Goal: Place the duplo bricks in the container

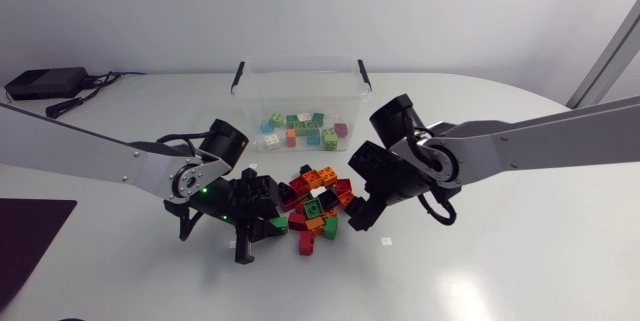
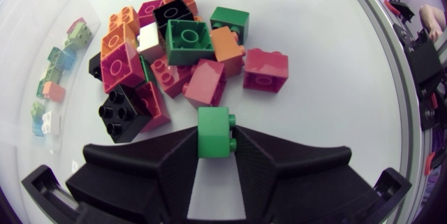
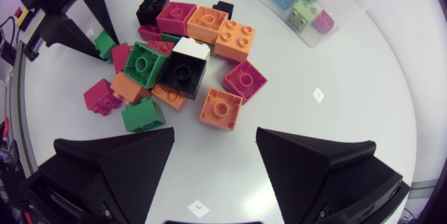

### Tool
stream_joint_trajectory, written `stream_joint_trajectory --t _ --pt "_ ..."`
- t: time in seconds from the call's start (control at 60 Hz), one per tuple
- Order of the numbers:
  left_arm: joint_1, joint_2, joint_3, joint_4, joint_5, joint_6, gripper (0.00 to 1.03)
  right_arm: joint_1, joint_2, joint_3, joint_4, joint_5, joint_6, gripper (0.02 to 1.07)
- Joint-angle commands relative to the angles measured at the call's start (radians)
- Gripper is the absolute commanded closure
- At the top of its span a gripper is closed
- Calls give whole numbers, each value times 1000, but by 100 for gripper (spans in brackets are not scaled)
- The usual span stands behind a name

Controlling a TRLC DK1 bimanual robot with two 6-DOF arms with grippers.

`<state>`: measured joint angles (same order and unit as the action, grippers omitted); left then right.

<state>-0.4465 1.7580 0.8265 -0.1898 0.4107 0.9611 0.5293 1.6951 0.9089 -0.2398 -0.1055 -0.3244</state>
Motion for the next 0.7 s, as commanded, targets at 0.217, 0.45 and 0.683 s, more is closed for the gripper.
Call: stream_joint_trajectory --t 0.217,0.45,0.683 --pt "38 -184 -49 -71 -1 -10 74 24 101 94 -58 55 76 27" --pt "69 -318 -23 -129 -1 -22 74 23 161 147 -87 75 87 28" --pt "89 -390 45 -158 -1 -58 74 21 213 185 -104 75 88 34"
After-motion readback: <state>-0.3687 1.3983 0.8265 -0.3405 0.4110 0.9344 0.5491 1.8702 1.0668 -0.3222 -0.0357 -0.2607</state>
